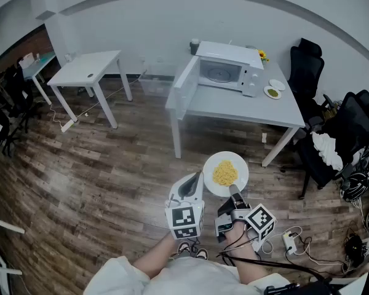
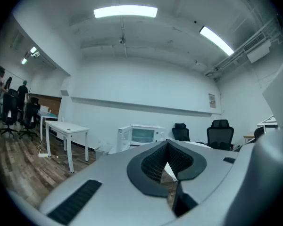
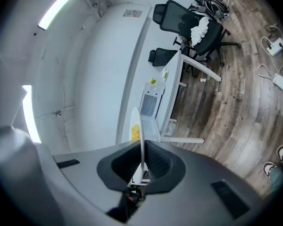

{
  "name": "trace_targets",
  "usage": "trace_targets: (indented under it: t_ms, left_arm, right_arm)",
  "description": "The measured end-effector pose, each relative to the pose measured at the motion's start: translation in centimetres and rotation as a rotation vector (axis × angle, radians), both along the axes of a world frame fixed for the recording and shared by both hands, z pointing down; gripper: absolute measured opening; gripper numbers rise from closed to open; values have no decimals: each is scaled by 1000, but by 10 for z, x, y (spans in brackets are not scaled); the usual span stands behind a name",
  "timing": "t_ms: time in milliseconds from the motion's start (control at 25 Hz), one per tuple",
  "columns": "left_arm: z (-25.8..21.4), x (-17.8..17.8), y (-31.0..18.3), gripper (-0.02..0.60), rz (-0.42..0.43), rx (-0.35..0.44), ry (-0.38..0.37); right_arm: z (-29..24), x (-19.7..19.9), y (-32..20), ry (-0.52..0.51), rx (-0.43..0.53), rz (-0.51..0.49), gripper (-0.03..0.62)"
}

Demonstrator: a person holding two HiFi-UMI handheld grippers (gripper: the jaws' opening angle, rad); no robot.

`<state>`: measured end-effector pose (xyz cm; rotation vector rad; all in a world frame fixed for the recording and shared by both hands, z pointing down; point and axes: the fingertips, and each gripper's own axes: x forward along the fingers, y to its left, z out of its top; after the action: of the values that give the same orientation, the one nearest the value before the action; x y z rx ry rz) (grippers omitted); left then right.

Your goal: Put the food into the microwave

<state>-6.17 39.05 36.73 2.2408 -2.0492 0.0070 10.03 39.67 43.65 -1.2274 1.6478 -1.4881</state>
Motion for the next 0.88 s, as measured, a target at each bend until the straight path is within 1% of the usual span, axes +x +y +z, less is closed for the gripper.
trace_targets:
  t_ms: [240,320,440,600,760,800,880]
  left_arm:
    - [1,-2,1,0,-5,1,2]
    - [1,-2,1,0,-2,0,-1]
    - [1,-1,0,0,7,0,-10]
    - [1,1,-2,0,13,4,-14]
    - [3,-5,-7,0,14,0,-23]
    - [4,-7,-9,0,16,-3,-25]
    - [6,-12,-14,0,19,-6,-27]
  right_arm:
    - [-5,-2,1,-6,24,5,26]
    - [-8,-2,1,28,42,-3,28]
    - [-13,-2,0,127,79,-17,26]
    - [-16,-1,-4,153,100,-20,26]
    - [-22,-4,-10,240,143,-25,26]
    - [-23,-6,-12,247,148,-23,26]
    - [-22,-10,-17,224,141,-14,26]
